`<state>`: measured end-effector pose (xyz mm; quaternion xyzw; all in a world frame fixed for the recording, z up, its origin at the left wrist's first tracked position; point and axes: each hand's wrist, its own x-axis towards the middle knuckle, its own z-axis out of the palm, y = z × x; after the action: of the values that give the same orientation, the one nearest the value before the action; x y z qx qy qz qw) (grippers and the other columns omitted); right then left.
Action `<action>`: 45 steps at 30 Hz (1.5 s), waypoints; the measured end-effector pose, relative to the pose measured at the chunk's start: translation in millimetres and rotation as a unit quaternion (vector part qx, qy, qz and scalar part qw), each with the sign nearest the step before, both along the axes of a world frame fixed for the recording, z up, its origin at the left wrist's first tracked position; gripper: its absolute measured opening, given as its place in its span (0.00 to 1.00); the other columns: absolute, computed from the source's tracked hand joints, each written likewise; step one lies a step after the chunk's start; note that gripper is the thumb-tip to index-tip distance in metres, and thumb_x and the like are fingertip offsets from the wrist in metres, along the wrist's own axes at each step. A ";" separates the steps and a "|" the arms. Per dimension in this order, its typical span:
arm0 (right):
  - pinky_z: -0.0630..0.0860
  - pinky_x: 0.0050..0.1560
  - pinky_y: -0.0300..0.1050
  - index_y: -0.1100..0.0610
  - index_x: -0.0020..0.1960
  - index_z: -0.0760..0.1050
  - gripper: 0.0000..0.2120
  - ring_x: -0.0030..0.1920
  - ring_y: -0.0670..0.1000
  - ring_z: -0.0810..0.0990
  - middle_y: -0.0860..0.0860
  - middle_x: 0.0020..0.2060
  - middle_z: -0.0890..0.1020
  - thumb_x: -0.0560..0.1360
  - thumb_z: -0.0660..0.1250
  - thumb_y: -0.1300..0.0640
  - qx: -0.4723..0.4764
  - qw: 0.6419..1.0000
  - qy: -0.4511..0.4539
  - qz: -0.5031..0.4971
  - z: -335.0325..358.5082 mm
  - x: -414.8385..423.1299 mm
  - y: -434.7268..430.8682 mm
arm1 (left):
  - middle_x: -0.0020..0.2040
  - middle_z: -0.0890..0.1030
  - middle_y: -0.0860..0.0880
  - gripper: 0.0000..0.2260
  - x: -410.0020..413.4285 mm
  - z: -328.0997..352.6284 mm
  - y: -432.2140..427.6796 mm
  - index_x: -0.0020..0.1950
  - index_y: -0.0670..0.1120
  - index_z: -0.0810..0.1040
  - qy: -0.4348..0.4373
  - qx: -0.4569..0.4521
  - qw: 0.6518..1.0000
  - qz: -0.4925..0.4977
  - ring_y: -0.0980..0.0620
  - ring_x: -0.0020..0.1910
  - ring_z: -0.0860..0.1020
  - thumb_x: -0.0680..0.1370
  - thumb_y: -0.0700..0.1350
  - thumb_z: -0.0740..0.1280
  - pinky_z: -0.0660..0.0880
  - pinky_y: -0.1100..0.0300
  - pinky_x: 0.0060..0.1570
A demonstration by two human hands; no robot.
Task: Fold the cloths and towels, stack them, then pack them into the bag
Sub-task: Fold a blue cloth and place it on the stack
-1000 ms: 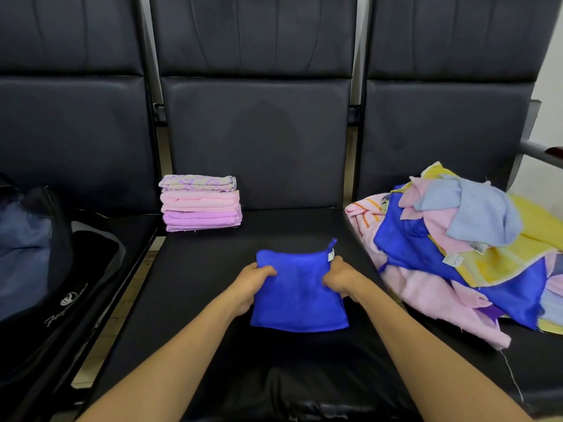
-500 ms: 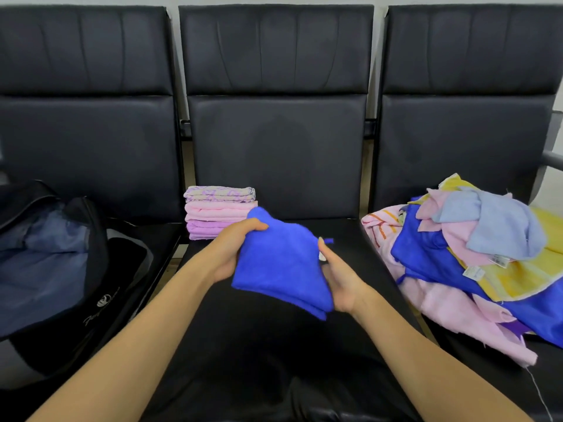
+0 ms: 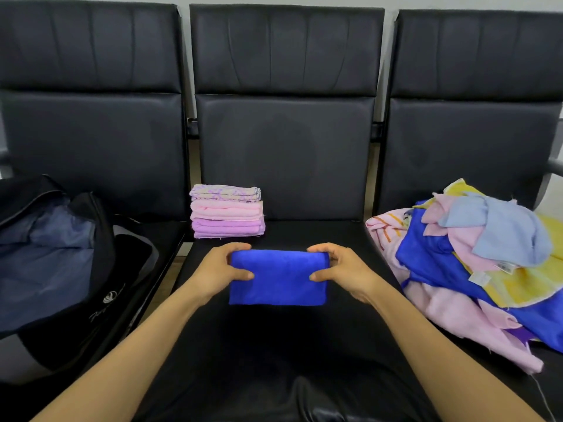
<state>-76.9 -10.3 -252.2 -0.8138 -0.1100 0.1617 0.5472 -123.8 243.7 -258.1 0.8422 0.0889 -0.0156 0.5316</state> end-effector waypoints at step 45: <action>0.71 0.35 0.41 0.52 0.66 0.72 0.22 0.41 0.52 0.74 0.51 0.53 0.71 0.76 0.57 0.69 0.006 0.989 -0.121 -0.089 60.7 185.6 179.2 | 0.55 0.76 0.41 0.18 183.4 72.5 135.6 0.58 0.43 0.78 -0.124 -0.139 0.965 0.187 0.53 0.38 0.75 0.75 0.26 0.59 0.74 0.67 0.32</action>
<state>108.7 168.9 -191.5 -0.8306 -0.1032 0.0122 0.5470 59.6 379.4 -185.6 0.7235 0.1747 0.1763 0.6442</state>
